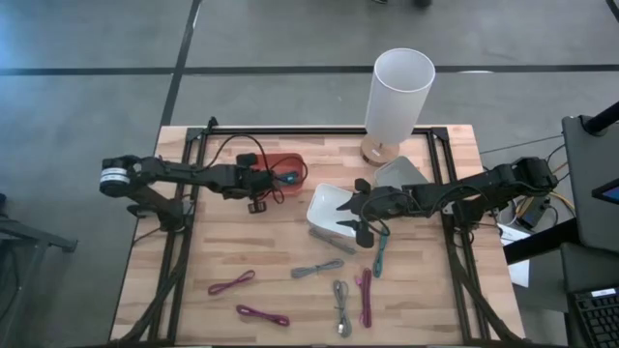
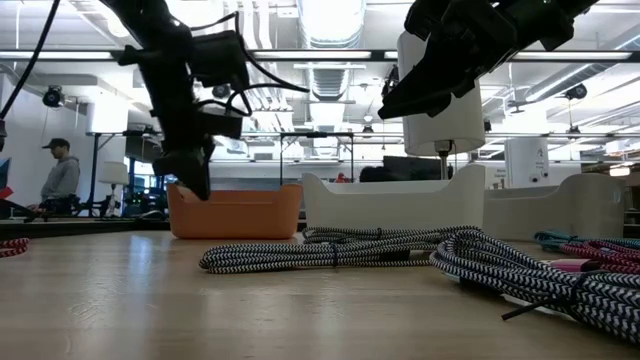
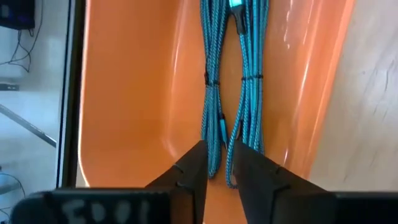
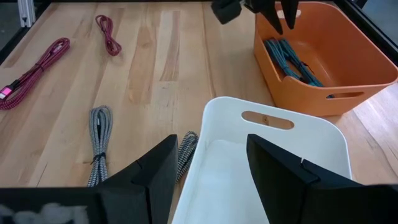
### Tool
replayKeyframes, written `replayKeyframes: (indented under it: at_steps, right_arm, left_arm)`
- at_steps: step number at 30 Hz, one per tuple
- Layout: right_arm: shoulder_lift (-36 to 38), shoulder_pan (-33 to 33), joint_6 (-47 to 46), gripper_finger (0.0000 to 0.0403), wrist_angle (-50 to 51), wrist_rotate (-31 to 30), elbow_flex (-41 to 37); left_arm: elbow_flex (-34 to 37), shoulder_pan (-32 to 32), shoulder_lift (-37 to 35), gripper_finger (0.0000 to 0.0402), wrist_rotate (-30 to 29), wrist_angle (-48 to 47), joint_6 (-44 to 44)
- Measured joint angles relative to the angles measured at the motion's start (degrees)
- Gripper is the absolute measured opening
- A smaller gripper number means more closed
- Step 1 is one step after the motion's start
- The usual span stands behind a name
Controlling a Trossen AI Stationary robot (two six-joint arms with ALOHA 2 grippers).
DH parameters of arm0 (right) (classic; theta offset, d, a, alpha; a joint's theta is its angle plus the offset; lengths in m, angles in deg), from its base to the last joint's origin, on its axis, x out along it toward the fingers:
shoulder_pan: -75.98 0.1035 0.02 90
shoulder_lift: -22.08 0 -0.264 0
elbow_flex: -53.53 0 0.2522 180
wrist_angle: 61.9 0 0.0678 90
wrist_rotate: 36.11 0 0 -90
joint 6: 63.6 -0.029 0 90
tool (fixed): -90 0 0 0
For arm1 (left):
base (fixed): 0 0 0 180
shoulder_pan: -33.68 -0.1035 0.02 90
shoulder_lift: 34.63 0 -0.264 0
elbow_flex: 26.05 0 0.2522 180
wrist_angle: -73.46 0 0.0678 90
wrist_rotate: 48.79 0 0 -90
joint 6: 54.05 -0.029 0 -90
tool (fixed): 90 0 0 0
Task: Pick & Place USB Port
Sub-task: Put the blue charger cable into the orange bin
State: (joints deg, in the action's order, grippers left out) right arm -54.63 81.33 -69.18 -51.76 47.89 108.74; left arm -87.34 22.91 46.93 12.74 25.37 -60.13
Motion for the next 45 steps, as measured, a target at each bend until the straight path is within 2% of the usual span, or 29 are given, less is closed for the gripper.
replayKeyframes:
  at_steps: [7, 19, 27, 32, 39, 45]
  right_arm:
    - [0.0, 0.0, 0.0, 0.0189, 0.0, 0.0, 0.0]
    - [0.42, 0.02, -3.33, 0.0189, 1.88, 0.03, 1.65]
    - [0.61, 1.77, -9.24, 0.0189, 21.83, -0.02, 8.01]
    - [0.61, 5.42, -10.99, 0.0189, 29.39, 0.0, 11.32]
    - [0.63, 10.89, -24.83, 0.0189, 41.09, 0.02, 15.61]
    - [0.63, 12.92, -43.87, 0.0189, 43.99, -1.16, 11.69]
  left_arm:
    - [-0.02, 0.05, 0.0, 0.011, -1.2, 2.24, -0.07]
    - [-1.9, 0.14, -0.13, 0.011, -1.64, 2.97, 2.16]
    - [-6.07, 0.48, -0.15, 0.011, -1.64, 3.06, 6.17]
    - [-7.84, 1.13, -0.3, 0.0109, -0.74, 2.83, 8.52]
    - [-8.81, 3.47, -0.37, 0.0108, -0.71, 2.71, 8.31]
    - [-8.52, 5.02, -0.37, 0.0108, -0.7, 2.38, 8.85]
